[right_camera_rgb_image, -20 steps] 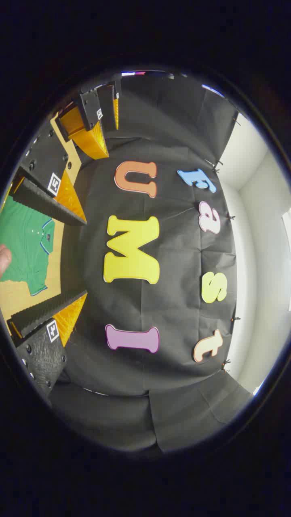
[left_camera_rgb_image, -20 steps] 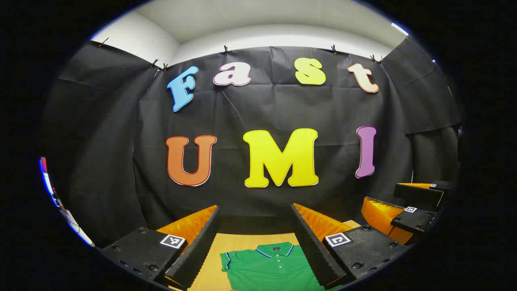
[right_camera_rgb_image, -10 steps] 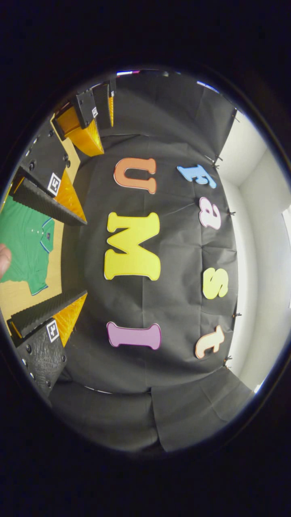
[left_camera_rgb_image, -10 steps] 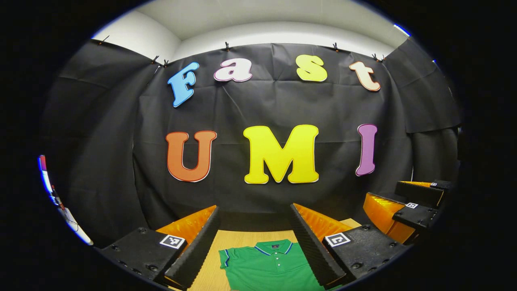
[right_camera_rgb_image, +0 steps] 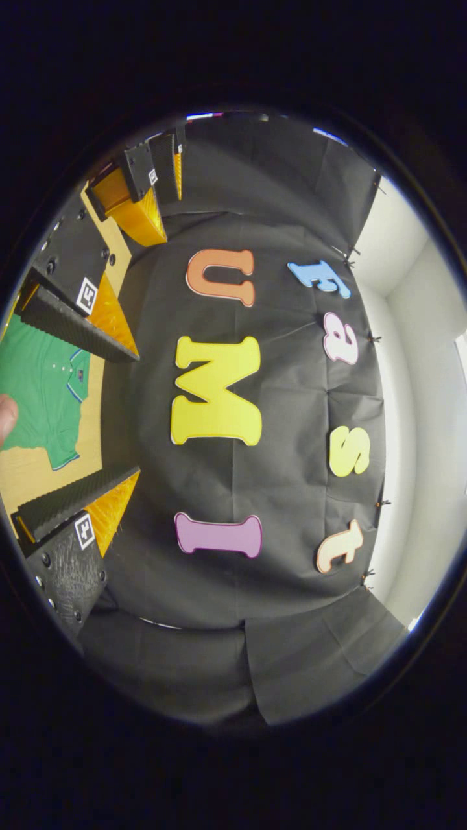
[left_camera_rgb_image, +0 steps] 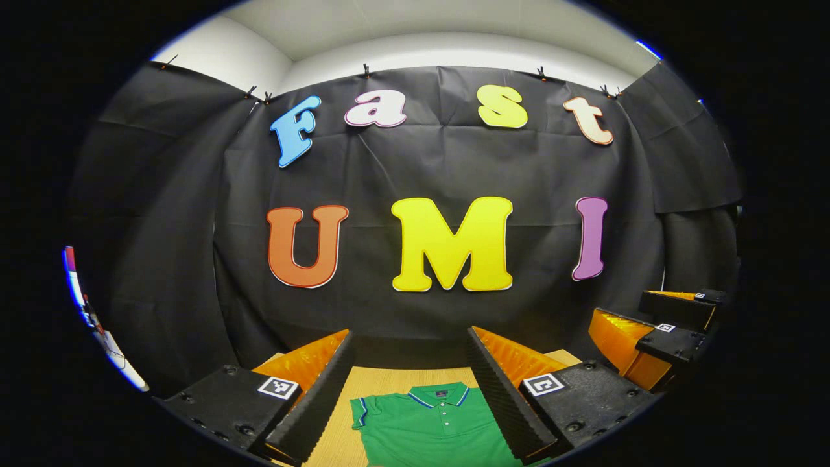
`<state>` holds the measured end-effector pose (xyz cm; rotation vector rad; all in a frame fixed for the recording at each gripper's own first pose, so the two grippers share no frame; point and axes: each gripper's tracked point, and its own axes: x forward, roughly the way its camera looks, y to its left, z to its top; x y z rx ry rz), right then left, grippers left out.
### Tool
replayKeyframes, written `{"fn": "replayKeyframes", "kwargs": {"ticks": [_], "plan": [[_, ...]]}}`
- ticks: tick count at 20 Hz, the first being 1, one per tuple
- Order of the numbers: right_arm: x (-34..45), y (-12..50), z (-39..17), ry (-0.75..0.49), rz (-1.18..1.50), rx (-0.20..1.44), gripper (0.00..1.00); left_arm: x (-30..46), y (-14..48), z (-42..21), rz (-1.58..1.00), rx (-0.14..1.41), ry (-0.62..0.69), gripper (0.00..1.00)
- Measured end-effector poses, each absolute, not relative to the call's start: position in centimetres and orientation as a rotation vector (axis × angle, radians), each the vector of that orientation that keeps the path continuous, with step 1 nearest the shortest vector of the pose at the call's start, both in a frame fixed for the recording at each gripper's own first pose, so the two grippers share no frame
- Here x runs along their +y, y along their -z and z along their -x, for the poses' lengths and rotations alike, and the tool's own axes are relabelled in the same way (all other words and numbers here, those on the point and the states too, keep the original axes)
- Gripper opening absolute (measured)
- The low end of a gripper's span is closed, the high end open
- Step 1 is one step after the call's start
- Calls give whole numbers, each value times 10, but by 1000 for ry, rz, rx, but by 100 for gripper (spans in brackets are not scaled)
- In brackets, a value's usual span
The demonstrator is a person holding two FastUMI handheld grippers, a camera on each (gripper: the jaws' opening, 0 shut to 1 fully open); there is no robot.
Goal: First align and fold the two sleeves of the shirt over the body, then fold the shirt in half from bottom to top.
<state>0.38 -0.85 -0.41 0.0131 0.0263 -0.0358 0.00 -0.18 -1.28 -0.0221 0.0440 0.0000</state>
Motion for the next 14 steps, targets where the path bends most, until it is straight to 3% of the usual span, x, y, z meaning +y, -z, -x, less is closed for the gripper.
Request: {"fn": "replayKeyframes", "kwargs": {"ticks": [14], "plan": [[-45, 59, -41, 20, -26, 162, 97, -19, 22, -22, 33, 52, -7, 100]]}}
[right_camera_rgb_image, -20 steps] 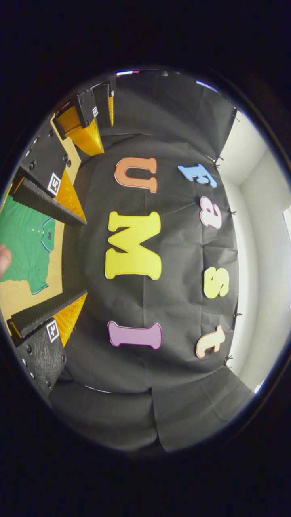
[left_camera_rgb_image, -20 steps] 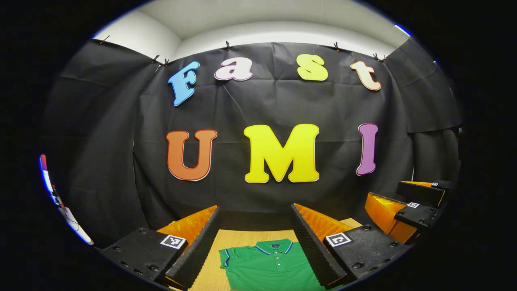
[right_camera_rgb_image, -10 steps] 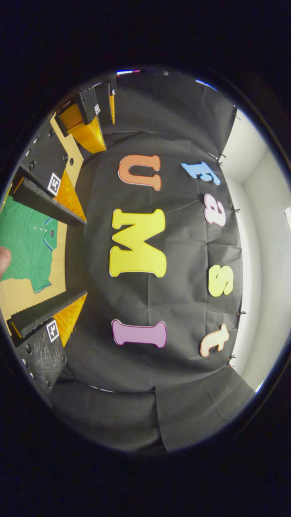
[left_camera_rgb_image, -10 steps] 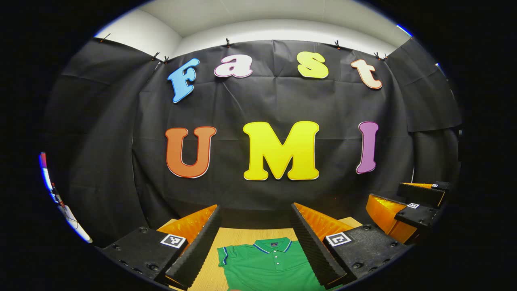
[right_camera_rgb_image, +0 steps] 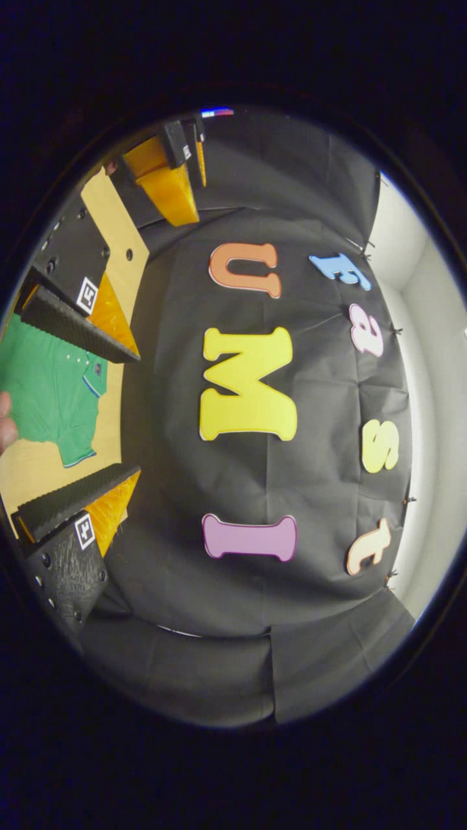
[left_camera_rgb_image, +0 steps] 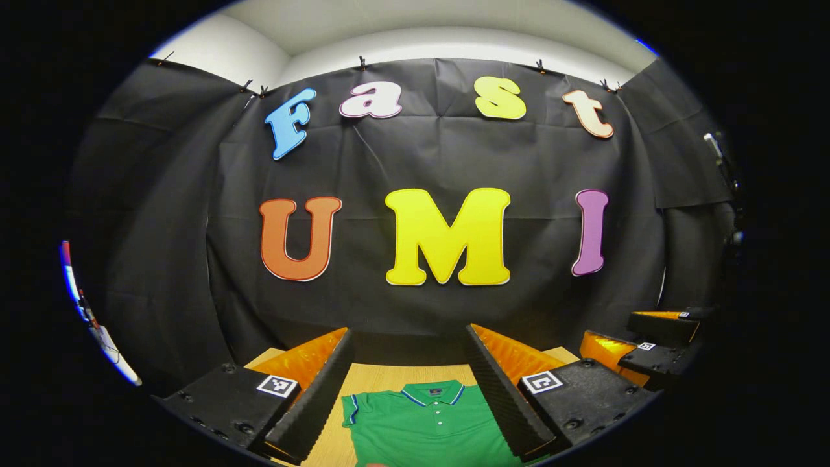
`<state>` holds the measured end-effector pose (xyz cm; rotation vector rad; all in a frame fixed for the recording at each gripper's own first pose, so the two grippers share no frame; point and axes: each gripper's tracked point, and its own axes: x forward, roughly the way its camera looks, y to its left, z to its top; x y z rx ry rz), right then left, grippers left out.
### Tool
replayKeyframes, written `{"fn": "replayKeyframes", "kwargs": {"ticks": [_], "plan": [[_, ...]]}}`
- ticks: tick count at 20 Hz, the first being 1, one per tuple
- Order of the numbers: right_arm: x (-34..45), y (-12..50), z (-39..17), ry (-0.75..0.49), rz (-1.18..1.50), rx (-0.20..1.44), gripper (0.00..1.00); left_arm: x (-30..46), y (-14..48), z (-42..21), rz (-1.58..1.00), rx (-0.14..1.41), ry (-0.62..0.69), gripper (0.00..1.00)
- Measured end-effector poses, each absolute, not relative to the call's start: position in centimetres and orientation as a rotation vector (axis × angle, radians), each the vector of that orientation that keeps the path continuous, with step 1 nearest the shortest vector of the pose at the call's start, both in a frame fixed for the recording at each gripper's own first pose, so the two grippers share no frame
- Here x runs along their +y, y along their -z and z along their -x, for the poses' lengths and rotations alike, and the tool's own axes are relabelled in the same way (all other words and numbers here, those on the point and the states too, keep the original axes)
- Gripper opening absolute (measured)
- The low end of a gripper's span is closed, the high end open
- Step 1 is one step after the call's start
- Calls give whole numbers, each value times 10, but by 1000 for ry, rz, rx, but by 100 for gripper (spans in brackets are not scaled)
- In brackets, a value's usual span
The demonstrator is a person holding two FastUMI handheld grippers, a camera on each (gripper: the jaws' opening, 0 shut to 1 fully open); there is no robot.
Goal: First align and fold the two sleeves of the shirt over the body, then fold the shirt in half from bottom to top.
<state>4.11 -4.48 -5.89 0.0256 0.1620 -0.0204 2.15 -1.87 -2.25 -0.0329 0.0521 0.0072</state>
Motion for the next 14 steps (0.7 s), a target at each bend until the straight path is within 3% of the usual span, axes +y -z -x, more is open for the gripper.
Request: {"fn": "replayKeyframes", "kwargs": {"ticks": [7, 14], "plan": [[-109, 130, -104, 31, 10, 266, 94, -28, 37, -42, 19, 70, -46, 100], [-144, 226, -180, -52, 40, 399, 98, -44, 46, -65, -13, 91, -89, 100]]}}
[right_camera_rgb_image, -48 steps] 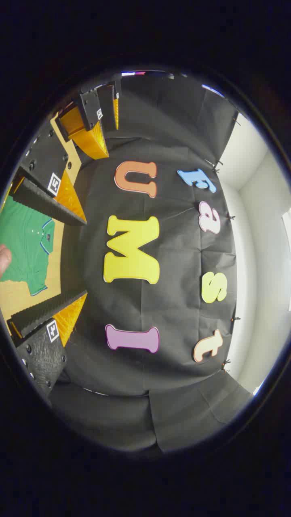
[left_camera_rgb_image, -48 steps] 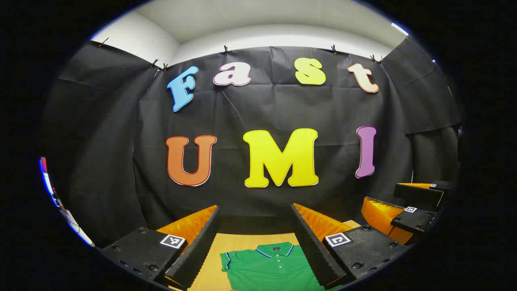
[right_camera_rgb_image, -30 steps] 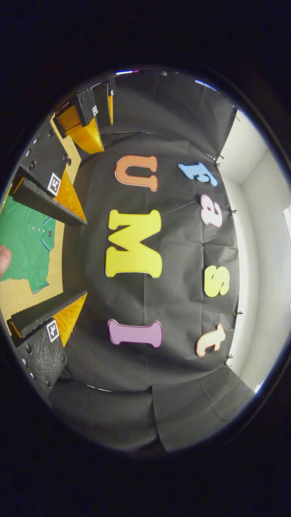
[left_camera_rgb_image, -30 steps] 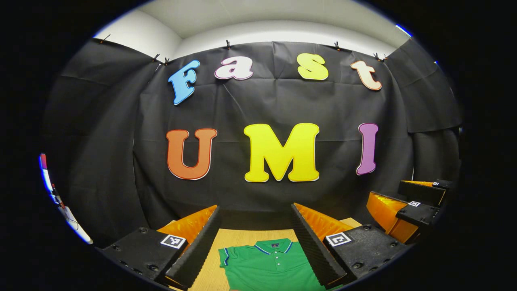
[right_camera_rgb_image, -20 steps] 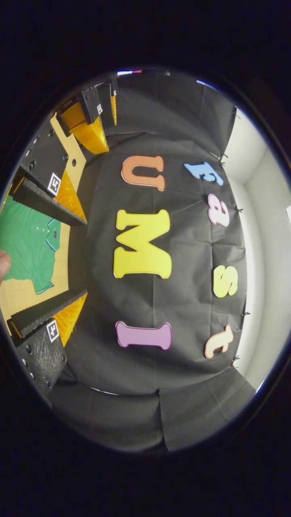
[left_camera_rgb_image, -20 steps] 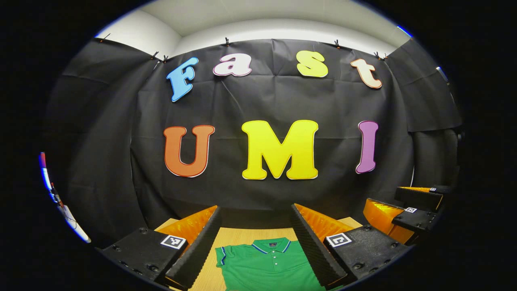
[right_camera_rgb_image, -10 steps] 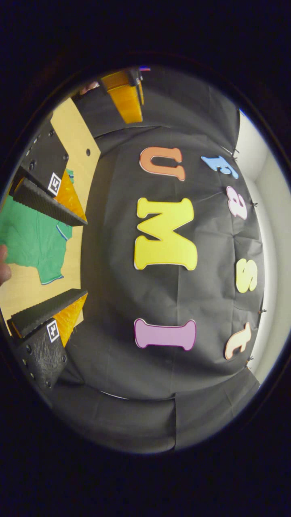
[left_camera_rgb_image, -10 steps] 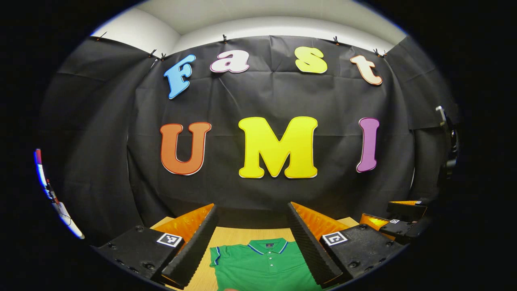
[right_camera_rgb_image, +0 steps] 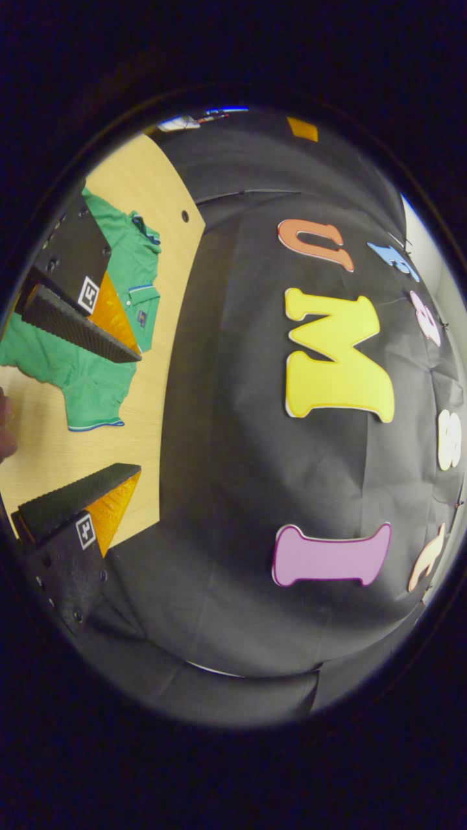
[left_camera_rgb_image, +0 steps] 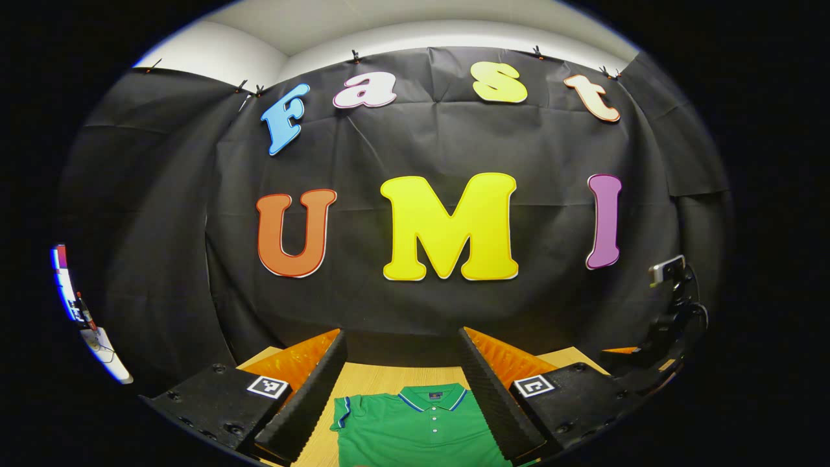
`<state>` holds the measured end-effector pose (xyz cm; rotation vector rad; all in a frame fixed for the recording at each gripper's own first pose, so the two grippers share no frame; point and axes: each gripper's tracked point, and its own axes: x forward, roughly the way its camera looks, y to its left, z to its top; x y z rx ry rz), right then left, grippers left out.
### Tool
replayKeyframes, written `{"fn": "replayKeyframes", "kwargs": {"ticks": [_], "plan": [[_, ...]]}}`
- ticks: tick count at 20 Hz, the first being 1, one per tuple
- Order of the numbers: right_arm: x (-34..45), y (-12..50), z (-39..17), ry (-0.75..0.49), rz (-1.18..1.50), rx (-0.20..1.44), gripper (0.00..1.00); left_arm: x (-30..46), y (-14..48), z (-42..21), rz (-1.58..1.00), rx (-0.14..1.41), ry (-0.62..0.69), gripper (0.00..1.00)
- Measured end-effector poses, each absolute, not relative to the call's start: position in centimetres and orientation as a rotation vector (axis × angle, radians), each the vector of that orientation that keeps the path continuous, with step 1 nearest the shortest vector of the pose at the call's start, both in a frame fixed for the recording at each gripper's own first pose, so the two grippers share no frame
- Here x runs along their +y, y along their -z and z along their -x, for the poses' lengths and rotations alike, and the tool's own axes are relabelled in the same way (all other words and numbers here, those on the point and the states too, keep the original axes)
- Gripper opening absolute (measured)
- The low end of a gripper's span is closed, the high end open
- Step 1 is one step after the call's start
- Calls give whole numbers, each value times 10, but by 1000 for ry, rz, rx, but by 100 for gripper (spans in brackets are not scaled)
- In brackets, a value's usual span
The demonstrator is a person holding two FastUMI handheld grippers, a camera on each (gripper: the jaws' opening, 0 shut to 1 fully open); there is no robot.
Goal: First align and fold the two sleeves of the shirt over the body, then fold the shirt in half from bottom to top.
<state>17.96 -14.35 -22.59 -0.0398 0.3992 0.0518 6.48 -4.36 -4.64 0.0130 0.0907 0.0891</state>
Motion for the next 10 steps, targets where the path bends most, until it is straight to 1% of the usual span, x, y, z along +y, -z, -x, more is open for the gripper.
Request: {"fn": "replayKeyframes", "kwargs": {"ticks": [1, 3, 4, 5, 8, 9, 10], "plan": [[-147, 240, -190, -61, 36, 418, 95, -46, 46, -68, -9, 88, -92, 100], [-156, 270, -209, -68, 41, 466, 95, -52, 50, -73, 5, 85, -103, 100], [-162, 286, -218, -69, 40, 486, 98, -52, 52, -75, 5, 90, -114, 100], [-165, 301, -226, -71, 35, 508, 96, -53, 56, -78, 7, 98, -124, 100], [-170, 350, -243, -89, 34, 585, 98, -54, 66, -81, 1, 126, -150, 100], [-170, 364, -247, -94, 42, 607, 96, -55, 70, -81, -9, 139, -156, 100], [-171, 379, -252, -100, 47, 625, 97, -54, 74, -82, -20, 151, -163, 100]]}}
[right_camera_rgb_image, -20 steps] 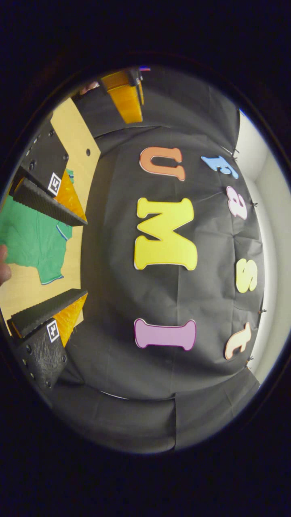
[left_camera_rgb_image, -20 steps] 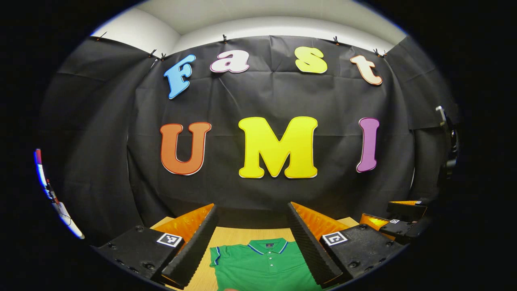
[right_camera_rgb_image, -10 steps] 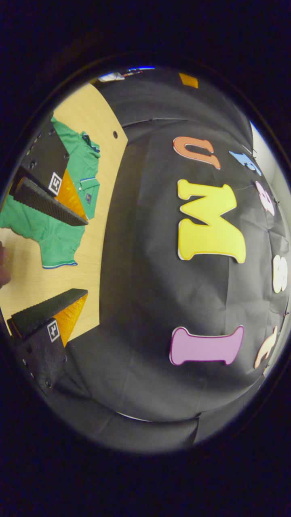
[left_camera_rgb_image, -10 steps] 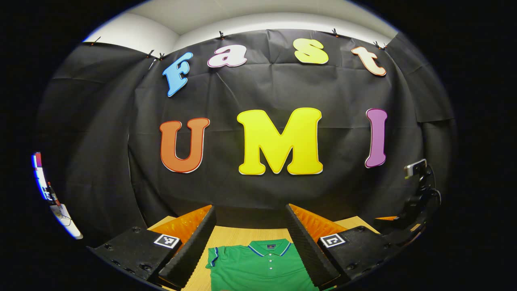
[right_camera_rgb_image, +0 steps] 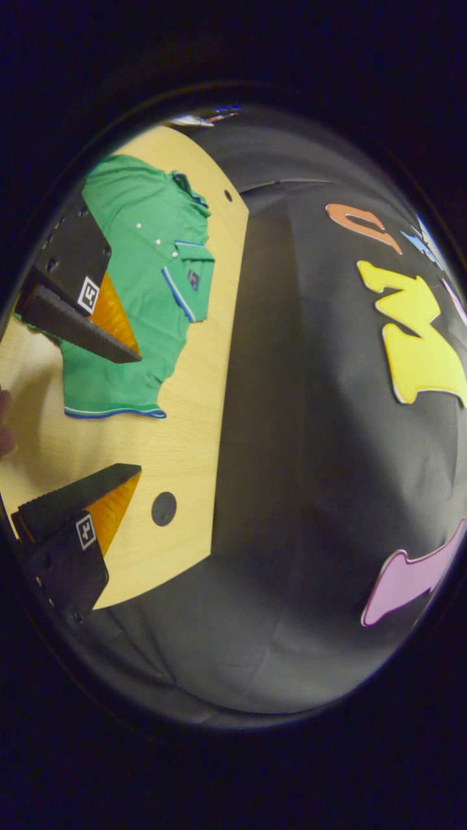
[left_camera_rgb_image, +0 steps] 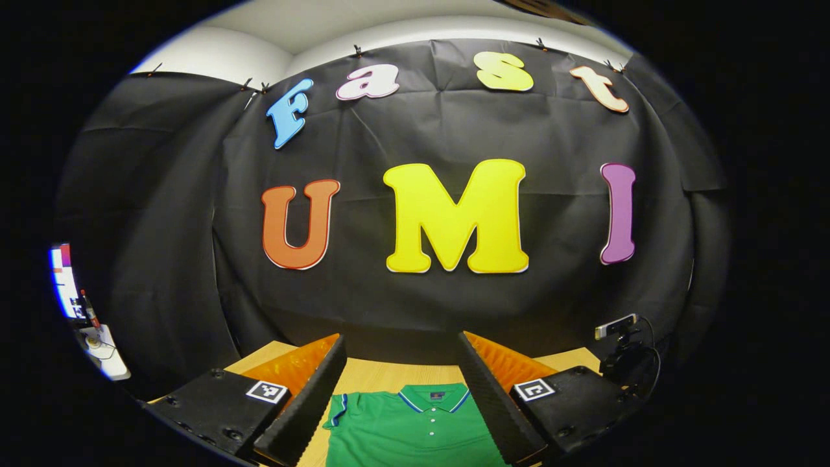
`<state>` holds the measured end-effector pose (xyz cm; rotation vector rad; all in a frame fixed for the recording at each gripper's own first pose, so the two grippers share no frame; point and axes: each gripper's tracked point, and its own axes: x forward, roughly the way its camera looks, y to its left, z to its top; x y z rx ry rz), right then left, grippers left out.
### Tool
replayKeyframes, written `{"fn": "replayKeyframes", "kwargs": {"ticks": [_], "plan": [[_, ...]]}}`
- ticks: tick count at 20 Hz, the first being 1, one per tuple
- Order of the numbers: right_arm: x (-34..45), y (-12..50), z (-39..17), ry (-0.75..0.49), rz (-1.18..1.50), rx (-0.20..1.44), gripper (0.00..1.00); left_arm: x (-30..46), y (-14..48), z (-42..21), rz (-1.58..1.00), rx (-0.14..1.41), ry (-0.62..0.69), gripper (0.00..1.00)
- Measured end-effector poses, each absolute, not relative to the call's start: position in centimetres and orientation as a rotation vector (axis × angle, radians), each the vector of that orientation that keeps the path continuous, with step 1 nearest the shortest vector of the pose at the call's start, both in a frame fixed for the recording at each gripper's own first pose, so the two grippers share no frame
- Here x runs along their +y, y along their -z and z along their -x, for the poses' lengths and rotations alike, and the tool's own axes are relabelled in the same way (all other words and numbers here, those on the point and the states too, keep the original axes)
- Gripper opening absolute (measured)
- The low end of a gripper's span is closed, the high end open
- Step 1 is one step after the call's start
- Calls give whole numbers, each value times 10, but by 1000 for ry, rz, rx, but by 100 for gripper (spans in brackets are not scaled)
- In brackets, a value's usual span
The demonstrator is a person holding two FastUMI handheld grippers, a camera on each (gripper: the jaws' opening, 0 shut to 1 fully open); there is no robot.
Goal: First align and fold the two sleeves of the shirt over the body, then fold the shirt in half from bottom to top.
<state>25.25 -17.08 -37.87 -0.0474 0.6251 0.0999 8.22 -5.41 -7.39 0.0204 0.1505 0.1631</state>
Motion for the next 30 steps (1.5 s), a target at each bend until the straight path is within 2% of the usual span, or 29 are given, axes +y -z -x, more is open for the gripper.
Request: {"fn": "replayKeyframes", "kwargs": {"ticks": [9, 11, 13, 17, 18, 19, 20, 24, 30], "plan": [[-160, 439, -265, -140, 18, 722, 95, -52, 98, -90, -71, 225, -186, 100], [-159, 440, -265, -142, 4, 725, 87, -54, 99, -92, -77, 225, -183, 100], [-158, 441, -263, -147, -14, 732, 70, -59, 101, -94, -66, 226, -172, 100], [-167, 439, -265, -91, -149, 749, 21, -60, 110, -91, -37, 260, -177, 100], [-165, 439, -266, -96, -172, 744, 14, -58, 109, -90, -34, 261, -181, 100], [-168, 425, -259, -95, -195, 754, 14, -57, 110, -89, -33, 263, -187, 100], [-164, 441, -267, -91, -190, 756, 0, -56, 110, -88, -32, 265, -189, 100], [-159, 431, -263, -110, -124, 769, 0, -50, 106, -83, -28, 261, -196, 100], [-147, 378, -267, -96, -127, 707, 0, -34, 102, -75, -2, 242, -205, 100]]}}
